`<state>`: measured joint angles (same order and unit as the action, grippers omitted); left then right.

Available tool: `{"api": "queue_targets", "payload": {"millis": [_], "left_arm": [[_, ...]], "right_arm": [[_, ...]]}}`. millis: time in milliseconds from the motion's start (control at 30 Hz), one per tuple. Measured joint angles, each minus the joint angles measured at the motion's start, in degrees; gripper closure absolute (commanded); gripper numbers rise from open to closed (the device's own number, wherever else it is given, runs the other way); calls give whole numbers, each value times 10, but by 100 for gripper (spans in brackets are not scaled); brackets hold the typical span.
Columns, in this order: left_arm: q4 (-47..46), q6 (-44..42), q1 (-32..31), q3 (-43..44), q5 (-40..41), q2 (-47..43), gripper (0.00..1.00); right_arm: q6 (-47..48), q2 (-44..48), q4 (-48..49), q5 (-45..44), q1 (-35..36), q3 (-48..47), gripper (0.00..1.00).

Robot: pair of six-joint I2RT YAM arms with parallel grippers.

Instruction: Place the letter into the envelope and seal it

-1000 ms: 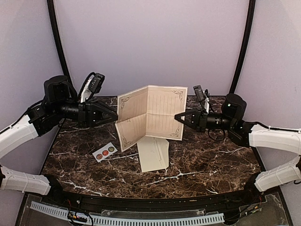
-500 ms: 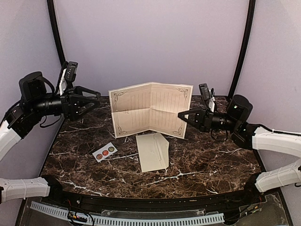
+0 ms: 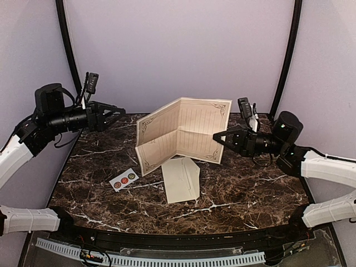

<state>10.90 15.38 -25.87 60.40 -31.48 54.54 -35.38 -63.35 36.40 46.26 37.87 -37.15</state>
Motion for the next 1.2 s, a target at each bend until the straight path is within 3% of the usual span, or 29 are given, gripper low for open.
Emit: {"api": "queue_targets", "payload": {"millis": [100,333,967,1067,1200], "left_arm": [[-1,2,-7,-7,-26,31,15],[0,-18,-113,-10,-60,85,15],[-76,-21,-164,-12,-108,141,16],[-101,-13,-165,-16,-111,141,21],[-126,-6,-165,-23,-120,141,38]], "right_arm": [[-3,-1,-2,0,3,-1,100],[-4,-30,-2,-1,19,-16,100],[-18,-132,-3,4,72,-82,100],[-19,-139,-2,6,78,-88,100],[-21,-141,0,7,79,-91,100]]}}
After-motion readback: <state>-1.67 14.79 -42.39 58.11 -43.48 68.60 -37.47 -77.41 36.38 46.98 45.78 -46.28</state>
